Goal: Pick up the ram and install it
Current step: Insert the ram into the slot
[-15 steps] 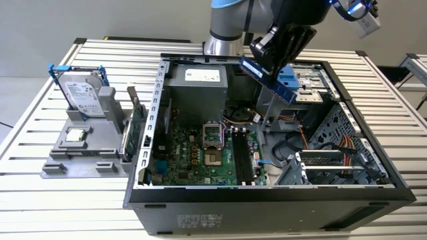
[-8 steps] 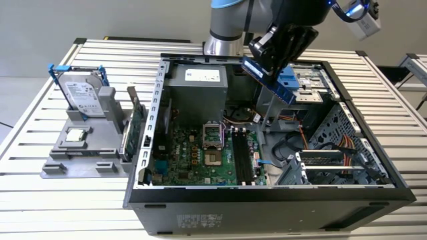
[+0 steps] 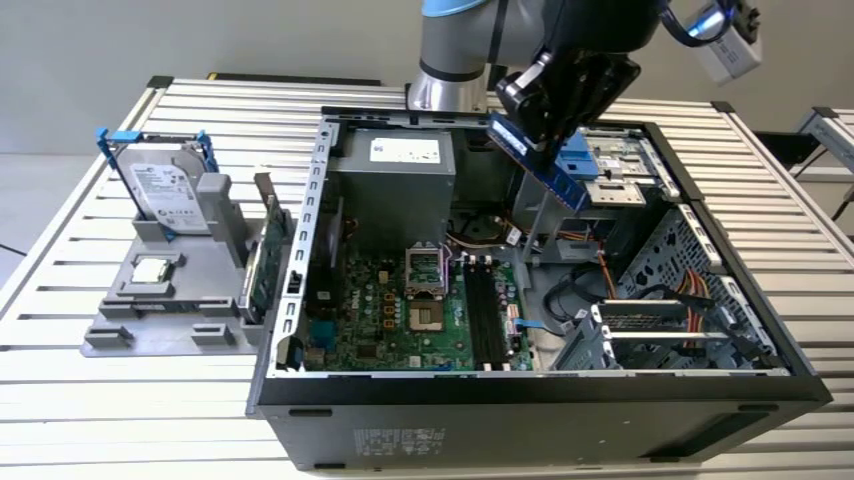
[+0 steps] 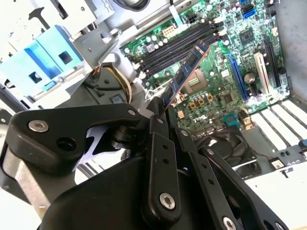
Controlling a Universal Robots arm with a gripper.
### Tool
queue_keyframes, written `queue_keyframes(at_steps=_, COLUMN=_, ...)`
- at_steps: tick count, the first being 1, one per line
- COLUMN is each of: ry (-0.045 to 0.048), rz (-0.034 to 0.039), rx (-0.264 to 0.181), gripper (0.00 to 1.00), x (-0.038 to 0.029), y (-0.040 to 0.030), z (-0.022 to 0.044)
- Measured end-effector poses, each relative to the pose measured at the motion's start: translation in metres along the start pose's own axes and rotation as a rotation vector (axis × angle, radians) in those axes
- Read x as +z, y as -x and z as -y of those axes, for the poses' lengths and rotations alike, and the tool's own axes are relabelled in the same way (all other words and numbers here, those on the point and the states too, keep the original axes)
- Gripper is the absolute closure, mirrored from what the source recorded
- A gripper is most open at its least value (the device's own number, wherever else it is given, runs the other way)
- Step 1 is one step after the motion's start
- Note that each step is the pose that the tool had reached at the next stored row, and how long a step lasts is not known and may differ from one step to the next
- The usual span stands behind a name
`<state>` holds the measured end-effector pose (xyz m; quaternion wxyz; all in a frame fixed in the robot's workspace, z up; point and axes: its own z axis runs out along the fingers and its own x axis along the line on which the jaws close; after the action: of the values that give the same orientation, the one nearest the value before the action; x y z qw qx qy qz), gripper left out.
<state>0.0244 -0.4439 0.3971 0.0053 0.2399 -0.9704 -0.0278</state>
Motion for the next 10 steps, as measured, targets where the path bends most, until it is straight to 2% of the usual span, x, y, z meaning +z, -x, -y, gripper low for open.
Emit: queue_keyframes(at_steps=10, ry=-0.0003, rz=0.0050, rx=0.087, gripper=1.00, x=0.0002, y=-0.0003, z=0.0005)
